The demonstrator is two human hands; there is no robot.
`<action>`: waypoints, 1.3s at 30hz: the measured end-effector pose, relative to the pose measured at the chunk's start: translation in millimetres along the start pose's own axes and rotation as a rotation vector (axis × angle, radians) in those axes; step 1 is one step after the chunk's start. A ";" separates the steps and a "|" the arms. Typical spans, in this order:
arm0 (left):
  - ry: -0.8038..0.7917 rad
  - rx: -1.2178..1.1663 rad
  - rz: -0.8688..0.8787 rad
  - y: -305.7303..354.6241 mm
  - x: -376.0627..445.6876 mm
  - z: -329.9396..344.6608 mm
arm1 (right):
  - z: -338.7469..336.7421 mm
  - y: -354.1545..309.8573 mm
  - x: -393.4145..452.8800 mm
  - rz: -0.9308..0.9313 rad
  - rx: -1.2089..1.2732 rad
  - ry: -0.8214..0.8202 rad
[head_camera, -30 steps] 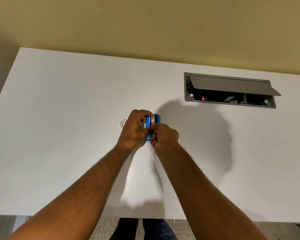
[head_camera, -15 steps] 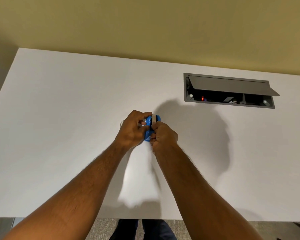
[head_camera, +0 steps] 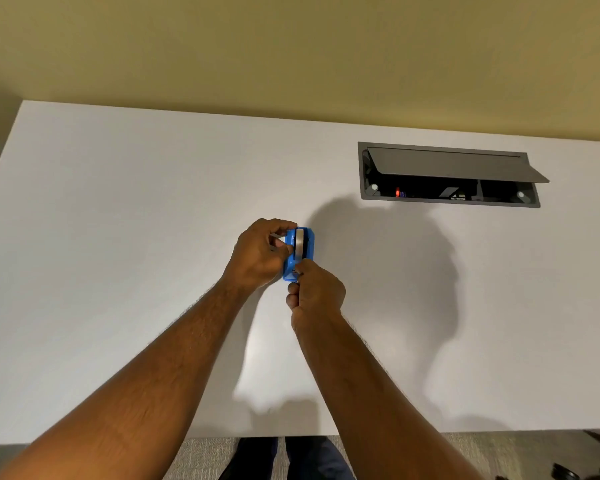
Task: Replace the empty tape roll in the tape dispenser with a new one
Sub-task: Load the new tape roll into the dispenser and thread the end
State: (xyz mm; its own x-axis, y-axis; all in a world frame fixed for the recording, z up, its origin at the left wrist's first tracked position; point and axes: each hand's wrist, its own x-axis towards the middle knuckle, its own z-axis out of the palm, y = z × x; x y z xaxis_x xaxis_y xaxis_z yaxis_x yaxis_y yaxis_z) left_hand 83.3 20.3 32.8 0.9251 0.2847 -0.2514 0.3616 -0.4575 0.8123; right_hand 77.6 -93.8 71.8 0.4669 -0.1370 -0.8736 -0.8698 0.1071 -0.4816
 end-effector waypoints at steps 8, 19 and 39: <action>-0.006 -0.005 0.000 -0.7 1.4 -0.6 | -4.6 13.5 0.4 -0.021 0.010 0.057; -0.002 0.008 0.003 -3.5 3.0 0.8 | -15.4 28.6 -10.7 -0.058 -0.014 0.045; -0.015 0.003 0.008 -4.2 3.0 -0.3 | -13.9 48.0 6.5 -0.233 -0.030 0.097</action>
State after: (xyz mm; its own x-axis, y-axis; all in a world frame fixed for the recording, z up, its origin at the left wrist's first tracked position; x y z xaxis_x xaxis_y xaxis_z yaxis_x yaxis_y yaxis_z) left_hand 84.5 23.3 28.8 0.9295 0.2688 -0.2526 0.3545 -0.4623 0.8127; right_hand 36.6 -103.3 44.0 0.6390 -0.2490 -0.7278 -0.7455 0.0323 -0.6657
